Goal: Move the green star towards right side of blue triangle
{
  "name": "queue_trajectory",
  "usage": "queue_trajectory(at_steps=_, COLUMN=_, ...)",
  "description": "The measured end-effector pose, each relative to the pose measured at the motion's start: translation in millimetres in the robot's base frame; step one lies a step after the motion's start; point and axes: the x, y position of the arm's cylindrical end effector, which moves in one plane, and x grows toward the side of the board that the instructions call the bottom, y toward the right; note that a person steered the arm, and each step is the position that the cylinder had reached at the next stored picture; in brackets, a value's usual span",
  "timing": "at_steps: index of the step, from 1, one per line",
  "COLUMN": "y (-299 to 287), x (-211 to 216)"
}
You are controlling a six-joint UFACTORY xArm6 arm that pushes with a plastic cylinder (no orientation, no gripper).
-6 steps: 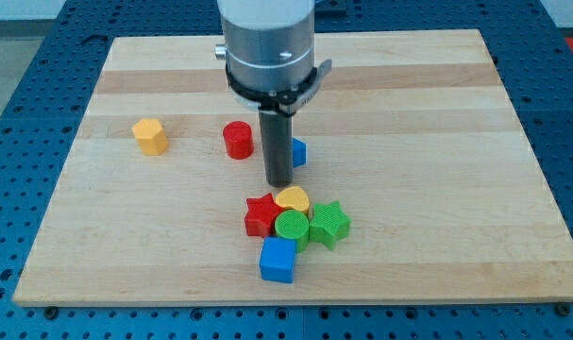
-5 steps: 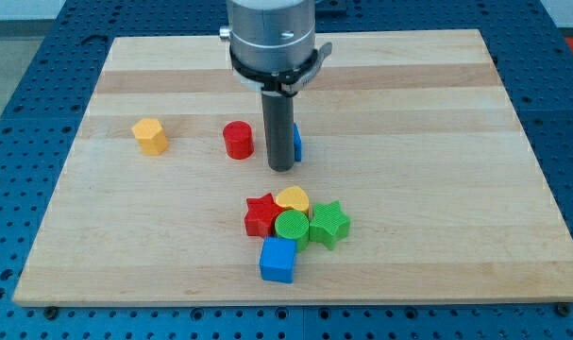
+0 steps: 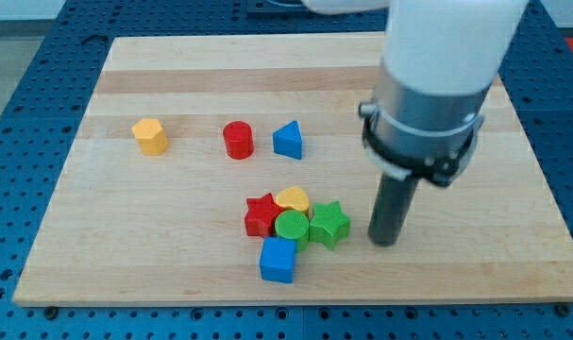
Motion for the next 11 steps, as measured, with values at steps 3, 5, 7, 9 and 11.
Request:
queue_trajectory(at_steps=3, y=-33, x=-43)
queue_trajectory(at_steps=5, y=-37, x=-18)
queue_trajectory(at_steps=7, y=-78, x=-54)
queue_trajectory(at_steps=9, y=-78, x=-85)
queue_trajectory(at_steps=11, y=-78, x=-97)
